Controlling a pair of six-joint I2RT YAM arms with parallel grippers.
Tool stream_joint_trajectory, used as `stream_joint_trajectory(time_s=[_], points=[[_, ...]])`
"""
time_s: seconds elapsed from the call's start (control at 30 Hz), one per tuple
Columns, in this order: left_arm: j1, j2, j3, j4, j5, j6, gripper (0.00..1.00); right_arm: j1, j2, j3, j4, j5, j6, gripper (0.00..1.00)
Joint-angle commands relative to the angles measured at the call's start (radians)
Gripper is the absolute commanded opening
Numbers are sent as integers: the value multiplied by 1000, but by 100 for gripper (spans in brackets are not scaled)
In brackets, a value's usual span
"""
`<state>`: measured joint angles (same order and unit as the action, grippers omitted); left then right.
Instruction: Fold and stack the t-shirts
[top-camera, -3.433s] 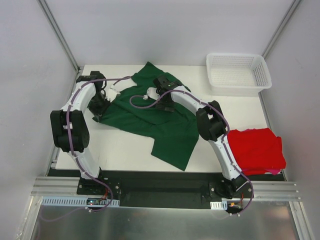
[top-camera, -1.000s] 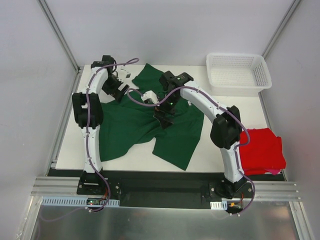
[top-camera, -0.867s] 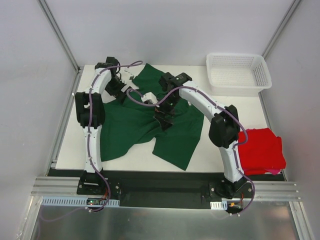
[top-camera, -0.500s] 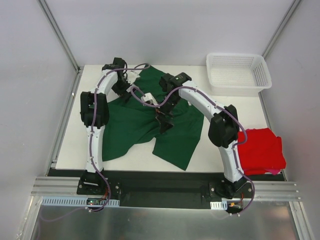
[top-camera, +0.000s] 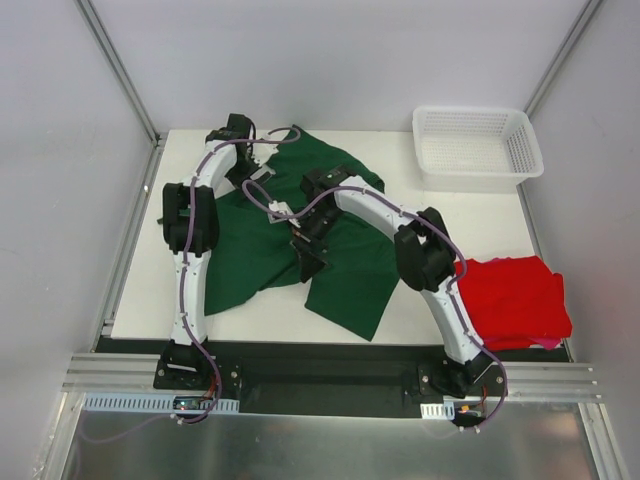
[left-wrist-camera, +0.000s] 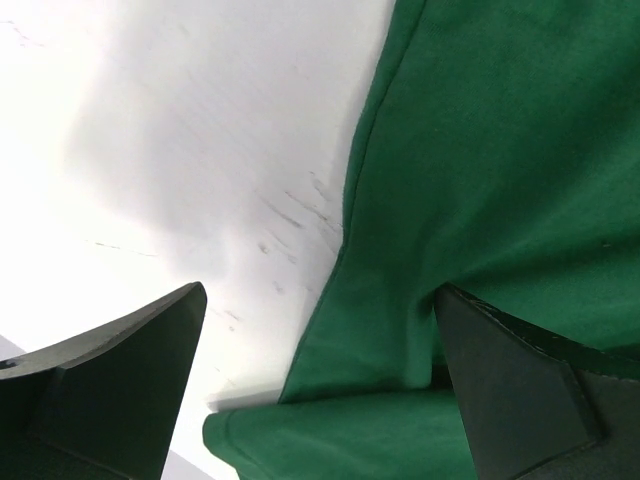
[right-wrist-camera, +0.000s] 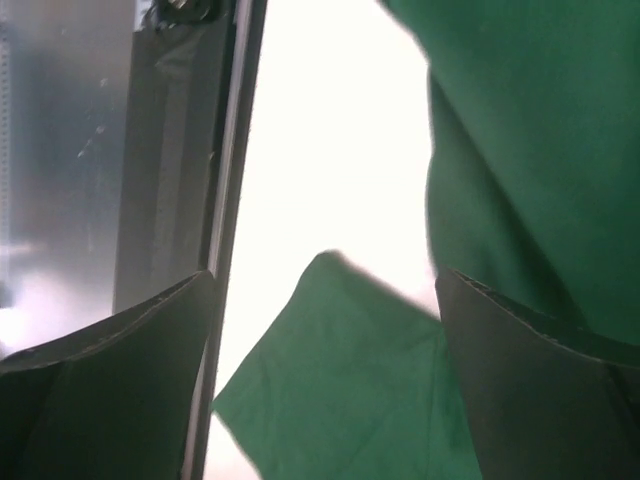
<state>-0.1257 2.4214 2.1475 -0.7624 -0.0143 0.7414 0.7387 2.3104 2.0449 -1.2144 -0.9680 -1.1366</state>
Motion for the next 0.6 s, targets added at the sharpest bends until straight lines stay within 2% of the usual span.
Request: stream_joint_trajectory(time_s=[0.0,0.4,0.57], points=[[-17,2,9,34,-65,26,98,27,20,11,165,-49,139,96],[-23,4,23,94,-128,45,99,57,72,-5,130,34,118,96],[-23,1,28,100,-138,50,99,65,101,-9,190,107,182,96]])
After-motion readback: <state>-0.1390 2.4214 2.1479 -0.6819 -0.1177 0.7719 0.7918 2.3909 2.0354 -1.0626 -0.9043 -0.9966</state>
